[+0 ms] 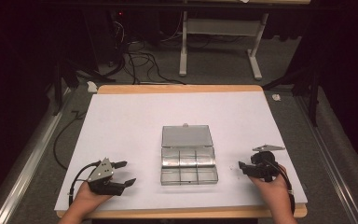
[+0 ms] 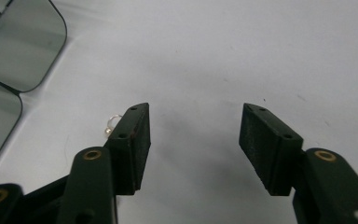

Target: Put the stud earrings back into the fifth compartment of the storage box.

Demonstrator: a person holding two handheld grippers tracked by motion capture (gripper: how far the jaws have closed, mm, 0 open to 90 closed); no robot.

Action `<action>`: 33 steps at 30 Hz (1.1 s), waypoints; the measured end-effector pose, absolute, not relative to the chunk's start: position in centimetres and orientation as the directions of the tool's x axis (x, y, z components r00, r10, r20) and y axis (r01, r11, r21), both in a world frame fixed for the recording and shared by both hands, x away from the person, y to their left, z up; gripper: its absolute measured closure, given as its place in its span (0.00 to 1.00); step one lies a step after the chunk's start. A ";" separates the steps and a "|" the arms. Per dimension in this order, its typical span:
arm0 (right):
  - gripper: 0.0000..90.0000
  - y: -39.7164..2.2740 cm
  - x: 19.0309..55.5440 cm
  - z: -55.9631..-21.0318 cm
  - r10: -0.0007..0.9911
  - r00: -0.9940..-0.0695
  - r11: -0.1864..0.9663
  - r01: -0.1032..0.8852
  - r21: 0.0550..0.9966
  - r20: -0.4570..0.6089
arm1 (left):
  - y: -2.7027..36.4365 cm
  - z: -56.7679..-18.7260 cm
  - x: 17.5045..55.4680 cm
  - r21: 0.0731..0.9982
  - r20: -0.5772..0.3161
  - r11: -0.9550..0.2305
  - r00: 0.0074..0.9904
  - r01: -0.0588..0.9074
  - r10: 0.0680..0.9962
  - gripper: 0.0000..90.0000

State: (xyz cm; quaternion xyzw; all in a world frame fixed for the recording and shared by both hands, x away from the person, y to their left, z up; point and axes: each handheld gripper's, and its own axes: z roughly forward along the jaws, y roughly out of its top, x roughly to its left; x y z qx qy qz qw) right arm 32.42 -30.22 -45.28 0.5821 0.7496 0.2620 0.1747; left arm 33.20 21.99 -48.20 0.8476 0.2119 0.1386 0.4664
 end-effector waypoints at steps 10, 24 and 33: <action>0.49 -29.8 32.5 -44.5 0.951 -0.308 0.237 0.805 0.544 0.041 | 22.0 -48.2 33.2 0.848 0.038 -0.477 0.872 0.229 0.487 0.30; 0.49 -29.0 32.7 -44.0 0.930 -0.368 0.328 0.846 0.419 0.015 | 21.9 -48.2 33.2 0.848 0.038 -0.478 0.873 0.230 0.487 0.30; 0.51 -28.3 33.0 -43.3 0.910 -0.415 0.383 0.856 0.348 0.018 | 21.9 -48.2 33.2 0.848 0.038 -0.478 0.873 0.230 0.487 0.30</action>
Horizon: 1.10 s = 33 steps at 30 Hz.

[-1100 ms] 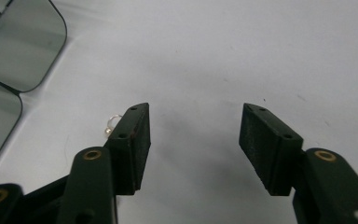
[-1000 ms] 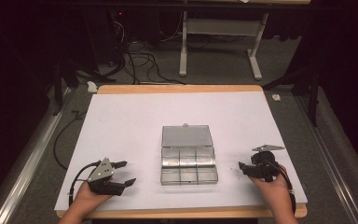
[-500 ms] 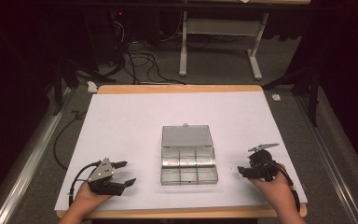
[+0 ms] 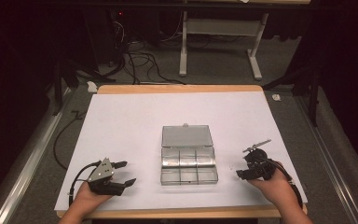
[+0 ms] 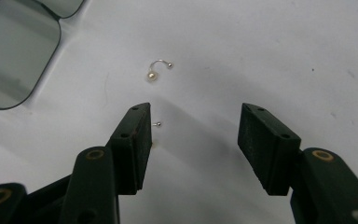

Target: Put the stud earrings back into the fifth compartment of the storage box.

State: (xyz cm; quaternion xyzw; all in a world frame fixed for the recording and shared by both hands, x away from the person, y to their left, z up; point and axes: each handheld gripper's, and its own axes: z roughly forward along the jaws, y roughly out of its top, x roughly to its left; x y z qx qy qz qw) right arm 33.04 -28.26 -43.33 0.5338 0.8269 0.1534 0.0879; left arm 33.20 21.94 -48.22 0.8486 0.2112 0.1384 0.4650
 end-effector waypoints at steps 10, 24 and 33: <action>0.54 -27.4 33.5 -43.0 0.883 -0.470 0.451 0.855 0.258 0.014 | 22.0 -48.2 33.2 0.847 0.037 -0.478 0.873 0.231 0.487 0.30; 0.80 -25.9 34.0 -42.8 0.851 -0.524 0.518 0.843 0.145 0.011 | 21.9 -48.2 33.2 0.847 0.039 -0.478 0.872 0.231 0.489 0.30; 0.85 -25.4 34.4 -43.2 0.845 -0.534 0.527 0.839 0.133 0.018 | 21.9 -48.2 33.2 0.847 0.041 -0.479 0.871 0.230 0.490 0.30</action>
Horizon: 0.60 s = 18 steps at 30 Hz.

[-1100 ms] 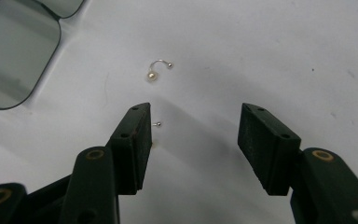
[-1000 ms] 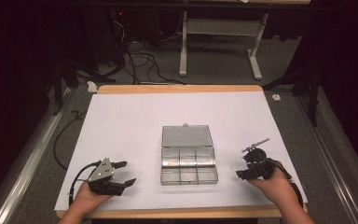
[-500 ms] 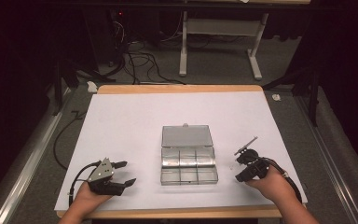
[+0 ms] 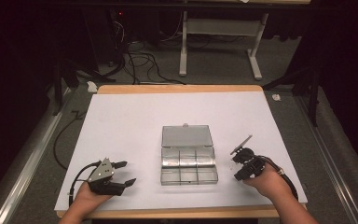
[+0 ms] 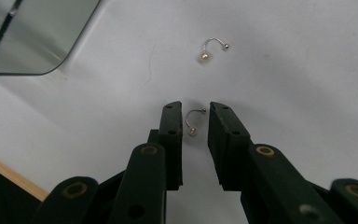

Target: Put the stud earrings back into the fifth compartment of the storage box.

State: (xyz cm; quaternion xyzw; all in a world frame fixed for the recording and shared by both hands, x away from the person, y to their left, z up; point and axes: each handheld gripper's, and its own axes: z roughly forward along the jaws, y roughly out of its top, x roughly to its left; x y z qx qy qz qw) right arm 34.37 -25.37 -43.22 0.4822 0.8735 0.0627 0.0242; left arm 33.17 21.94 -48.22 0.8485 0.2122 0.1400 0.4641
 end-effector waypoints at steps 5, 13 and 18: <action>0.91 -25.3 34.4 -43.7 0.846 -0.533 0.529 0.840 0.124 0.006 | 21.9 -48.2 33.1 0.846 0.044 -0.482 0.871 0.229 0.490 0.31; 0.96 -25.4 34.4 -43.6 0.828 -0.560 0.555 0.821 0.136 0.005 | 21.9 -48.2 33.2 0.846 0.043 -0.481 0.870 0.230 0.491 0.31; 0.96 -25.3 34.4 -43.1 0.834 -0.552 0.544 0.826 0.145 0.012 | 21.9 -48.2 33.2 0.846 0.042 -0.481 0.871 0.229 0.490 0.31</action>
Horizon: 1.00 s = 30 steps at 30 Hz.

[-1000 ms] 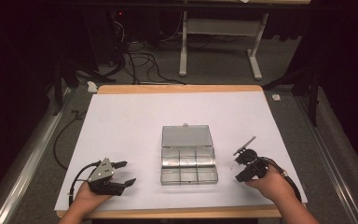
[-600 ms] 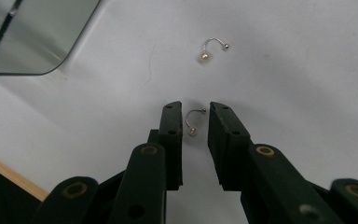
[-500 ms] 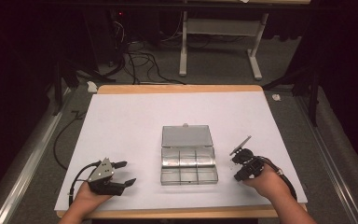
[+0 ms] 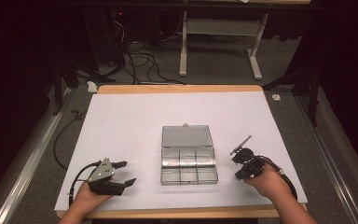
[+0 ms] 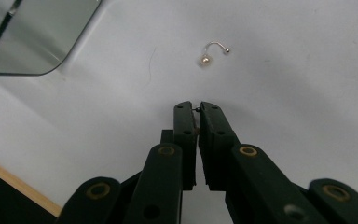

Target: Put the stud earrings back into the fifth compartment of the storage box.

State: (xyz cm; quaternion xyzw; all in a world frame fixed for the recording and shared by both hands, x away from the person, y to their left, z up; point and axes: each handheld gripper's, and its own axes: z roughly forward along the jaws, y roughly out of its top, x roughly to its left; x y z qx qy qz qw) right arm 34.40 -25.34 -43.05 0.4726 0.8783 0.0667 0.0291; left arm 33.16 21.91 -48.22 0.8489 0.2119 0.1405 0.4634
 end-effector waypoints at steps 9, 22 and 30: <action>0.96 -25.1 34.7 -41.9 0.836 -0.548 0.539 0.827 0.159 0.017 | 21.9 -48.2 33.1 0.848 0.041 -0.478 0.873 0.227 0.486 0.31; 0.96 -24.0 35.2 -40.4 0.833 -0.552 0.539 0.819 0.197 0.018 | 22.0 -48.2 33.1 0.850 0.042 -0.477 0.873 0.224 0.485 0.31; 0.96 -22.9 35.7 -39.8 0.819 -0.573 0.559 0.806 0.195 0.020 | 22.0 -48.2 33.2 0.850 0.039 -0.477 0.875 0.225 0.482 0.31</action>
